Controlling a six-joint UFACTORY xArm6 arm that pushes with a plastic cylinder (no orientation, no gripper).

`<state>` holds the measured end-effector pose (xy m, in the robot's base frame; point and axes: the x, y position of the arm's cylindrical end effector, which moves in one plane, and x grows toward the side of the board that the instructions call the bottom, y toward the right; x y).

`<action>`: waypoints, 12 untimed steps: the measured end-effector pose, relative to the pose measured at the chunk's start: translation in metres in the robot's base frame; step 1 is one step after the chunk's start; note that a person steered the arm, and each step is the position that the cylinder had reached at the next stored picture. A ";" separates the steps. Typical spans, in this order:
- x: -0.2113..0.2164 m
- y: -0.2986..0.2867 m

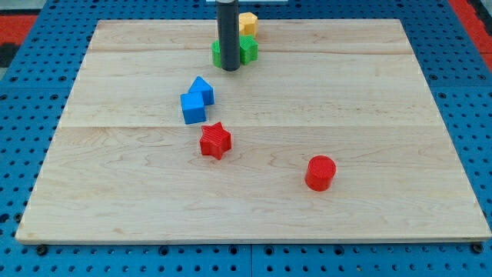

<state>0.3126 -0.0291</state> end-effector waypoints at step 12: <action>0.069 -0.070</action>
<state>0.3818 -0.0991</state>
